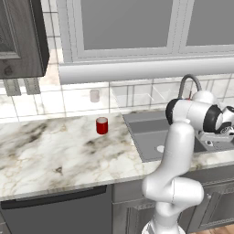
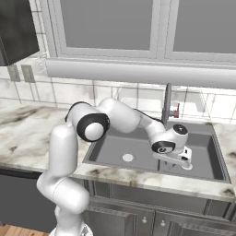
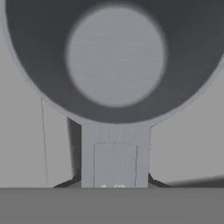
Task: Move any existing items from the left basin to the right basin for drying. Then move the mug from the counter to the left basin of the sink for washing.
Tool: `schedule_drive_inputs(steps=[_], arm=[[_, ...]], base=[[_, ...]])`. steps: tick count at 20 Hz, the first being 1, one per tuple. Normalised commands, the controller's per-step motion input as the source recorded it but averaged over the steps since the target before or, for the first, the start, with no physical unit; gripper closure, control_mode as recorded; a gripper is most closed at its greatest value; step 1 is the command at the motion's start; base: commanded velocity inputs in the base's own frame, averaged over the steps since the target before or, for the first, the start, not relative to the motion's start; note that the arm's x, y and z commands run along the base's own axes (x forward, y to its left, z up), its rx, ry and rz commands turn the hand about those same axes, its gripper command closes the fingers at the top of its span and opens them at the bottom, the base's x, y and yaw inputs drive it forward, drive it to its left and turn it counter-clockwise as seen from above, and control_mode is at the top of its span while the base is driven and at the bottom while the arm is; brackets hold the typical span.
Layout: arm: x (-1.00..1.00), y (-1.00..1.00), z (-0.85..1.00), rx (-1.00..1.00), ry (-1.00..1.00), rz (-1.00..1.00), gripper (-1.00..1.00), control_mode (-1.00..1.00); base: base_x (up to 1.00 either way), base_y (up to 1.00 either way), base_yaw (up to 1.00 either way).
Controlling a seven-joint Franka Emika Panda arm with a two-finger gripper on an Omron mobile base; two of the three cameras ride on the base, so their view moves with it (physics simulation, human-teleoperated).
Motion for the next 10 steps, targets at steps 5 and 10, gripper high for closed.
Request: schedule_drive_inputs(steps=[5, 10], arm=[[0.00, 0.00, -0.13, 0.00, 0.00, 0.01, 1.00, -1.00], [0.00, 0.00, -0.15, 0.00, 0.00, 0.01, 1.00, -1.00]], base=[[0.00, 0.00, 0.00], [0.00, 0.00, 0.00]])
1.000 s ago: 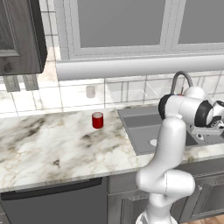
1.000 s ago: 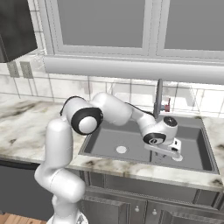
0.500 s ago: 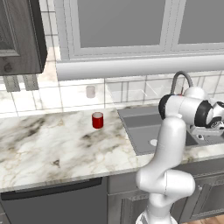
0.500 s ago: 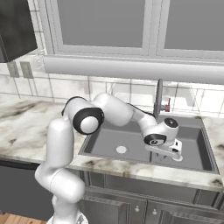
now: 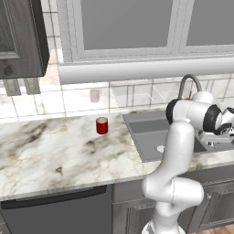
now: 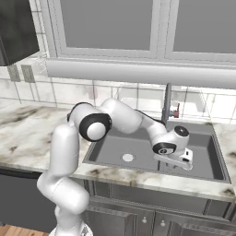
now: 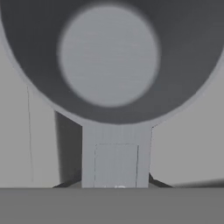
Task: Move any existing items from the left basin to the right basin for drying. Then move the mug from the counter to the left basin of the sink for washing.
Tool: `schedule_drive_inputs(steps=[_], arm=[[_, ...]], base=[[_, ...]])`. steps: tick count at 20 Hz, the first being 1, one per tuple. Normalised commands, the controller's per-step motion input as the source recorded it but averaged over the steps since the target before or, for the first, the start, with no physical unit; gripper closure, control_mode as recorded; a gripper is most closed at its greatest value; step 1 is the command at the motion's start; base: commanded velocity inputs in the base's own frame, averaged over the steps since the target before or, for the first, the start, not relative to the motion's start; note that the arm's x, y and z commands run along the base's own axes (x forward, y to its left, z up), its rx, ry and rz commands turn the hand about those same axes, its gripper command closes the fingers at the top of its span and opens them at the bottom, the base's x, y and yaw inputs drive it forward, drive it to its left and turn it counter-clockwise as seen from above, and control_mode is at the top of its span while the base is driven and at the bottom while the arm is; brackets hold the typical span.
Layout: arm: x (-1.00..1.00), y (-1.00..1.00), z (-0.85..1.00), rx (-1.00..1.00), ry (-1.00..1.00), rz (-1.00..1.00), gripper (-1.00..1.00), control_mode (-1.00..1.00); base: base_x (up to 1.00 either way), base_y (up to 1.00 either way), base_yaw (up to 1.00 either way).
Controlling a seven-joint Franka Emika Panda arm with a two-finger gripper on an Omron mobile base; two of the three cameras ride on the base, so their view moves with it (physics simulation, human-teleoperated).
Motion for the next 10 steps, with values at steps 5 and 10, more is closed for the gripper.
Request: schedule_drive_inputs(steps=[5, 10], arm=[[0.00, 0.00, -0.15, 0.00, 0.00, 0.01, 1.00, -1.00], [0.02, 0.00, -0.14, 0.00, 0.00, 0.01, 1.00, -1.00]], base=[[0.00, 0.00, 0.00], [0.00, 0.00, 0.00]])
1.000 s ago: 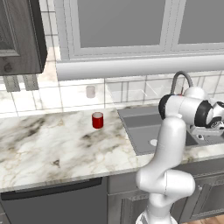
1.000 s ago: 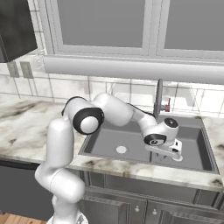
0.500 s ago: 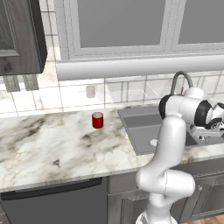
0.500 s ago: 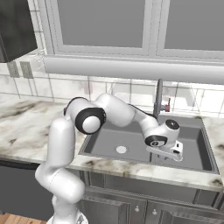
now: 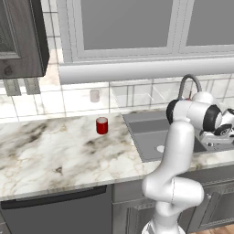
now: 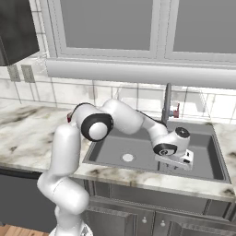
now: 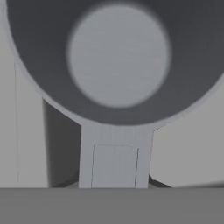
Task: Move any existing items from the left basin to the right basin for drying. Then move the mug from the counter to the left basin of the sink for washing.
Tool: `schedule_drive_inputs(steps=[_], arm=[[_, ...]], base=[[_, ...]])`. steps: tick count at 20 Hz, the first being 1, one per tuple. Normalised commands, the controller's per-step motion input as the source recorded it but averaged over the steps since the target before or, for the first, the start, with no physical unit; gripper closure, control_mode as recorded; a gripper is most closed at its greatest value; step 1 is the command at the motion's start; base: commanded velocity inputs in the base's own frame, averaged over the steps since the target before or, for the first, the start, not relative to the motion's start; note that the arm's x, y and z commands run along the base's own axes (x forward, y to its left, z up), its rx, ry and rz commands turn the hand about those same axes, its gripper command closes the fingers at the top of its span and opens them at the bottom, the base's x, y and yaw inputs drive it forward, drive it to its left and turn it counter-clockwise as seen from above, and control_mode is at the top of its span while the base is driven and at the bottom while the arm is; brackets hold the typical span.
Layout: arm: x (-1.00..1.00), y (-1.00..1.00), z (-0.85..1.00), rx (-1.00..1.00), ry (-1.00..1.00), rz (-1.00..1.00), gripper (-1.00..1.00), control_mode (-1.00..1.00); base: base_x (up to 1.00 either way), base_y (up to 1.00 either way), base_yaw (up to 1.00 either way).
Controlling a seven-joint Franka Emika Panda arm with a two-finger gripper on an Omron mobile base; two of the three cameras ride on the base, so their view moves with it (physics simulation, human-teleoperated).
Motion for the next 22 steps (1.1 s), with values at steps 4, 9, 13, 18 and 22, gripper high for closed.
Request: schedule_drive_inputs(steps=[4, 9, 13, 18, 22], arm=[[0.10, -0.01, -0.12, 0.00, 0.00, 0.01, 1.00, -1.00], [0.20, -0.06, -0.05, 0.00, 0.00, 0.01, 1.00, -1.00], [0.27, -0.08, -0.06, 0.00, 0.00, 0.03, 1.00, -1.00], [0.27, -0.05, -0.13, 0.00, 0.00, 0.03, 1.00, -1.00], [0.21, -0.03, -0.25, 0.00, 0.00, 0.03, 1.00, -1.00]], base=[[0.00, 0.00, 0.00], [0.00, 0.00, 0.00], [0.00, 0.00, 0.00], [0.00, 0.00, 0.00], [0.00, 0.00, 0.00]])
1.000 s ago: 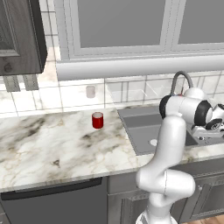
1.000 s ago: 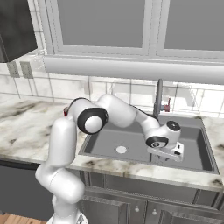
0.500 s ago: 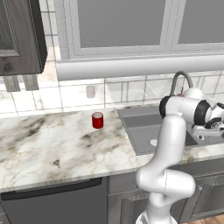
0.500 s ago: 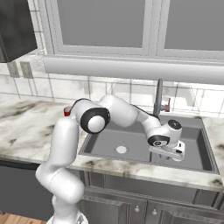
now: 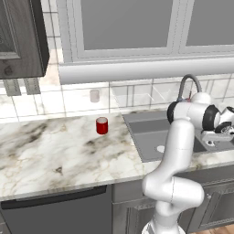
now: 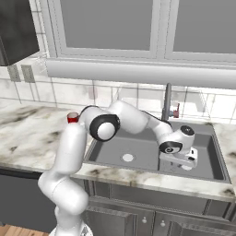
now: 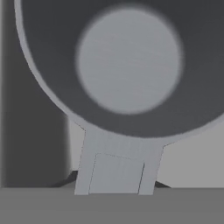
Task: Move any existing items from the left basin to the right basin for drying. Then move the mug from the counter to the left basin of the sink for washing.
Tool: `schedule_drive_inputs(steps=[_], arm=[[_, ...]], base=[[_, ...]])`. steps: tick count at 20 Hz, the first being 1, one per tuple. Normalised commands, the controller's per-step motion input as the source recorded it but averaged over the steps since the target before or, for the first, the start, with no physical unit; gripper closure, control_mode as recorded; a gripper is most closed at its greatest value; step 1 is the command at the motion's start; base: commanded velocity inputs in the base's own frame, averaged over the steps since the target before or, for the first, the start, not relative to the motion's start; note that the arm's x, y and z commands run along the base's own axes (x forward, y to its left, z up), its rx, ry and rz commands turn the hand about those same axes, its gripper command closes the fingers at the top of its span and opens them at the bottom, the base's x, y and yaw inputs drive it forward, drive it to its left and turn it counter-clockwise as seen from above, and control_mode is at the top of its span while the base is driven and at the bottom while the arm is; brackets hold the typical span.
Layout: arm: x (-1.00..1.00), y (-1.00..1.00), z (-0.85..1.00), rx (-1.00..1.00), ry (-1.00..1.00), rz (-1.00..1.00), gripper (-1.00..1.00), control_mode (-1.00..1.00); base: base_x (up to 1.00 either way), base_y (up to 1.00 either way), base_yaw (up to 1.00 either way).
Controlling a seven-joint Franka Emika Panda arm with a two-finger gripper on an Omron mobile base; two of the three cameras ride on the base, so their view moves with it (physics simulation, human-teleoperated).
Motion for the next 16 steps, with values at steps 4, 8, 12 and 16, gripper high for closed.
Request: schedule_drive_inputs(steps=[4, 8, 12, 16], arm=[[0.18, -0.02, -0.31, 0.00, 0.00, 0.03, 1.00, -1.00], [0.23, 0.00, -0.28, 0.00, 0.00, 0.03, 1.00, -1.00], [0.30, 0.00, -0.24, 0.00, 0.00, 0.04, 1.00, -1.00], [0.28, 0.00, -0.22, 0.00, 0.00, 0.04, 1.00, -1.00]], base=[[0.00, 0.00, 0.00], [0.00, 0.00, 0.00], [0.00, 0.00, 0.00], [0.00, 0.00, 0.00]])
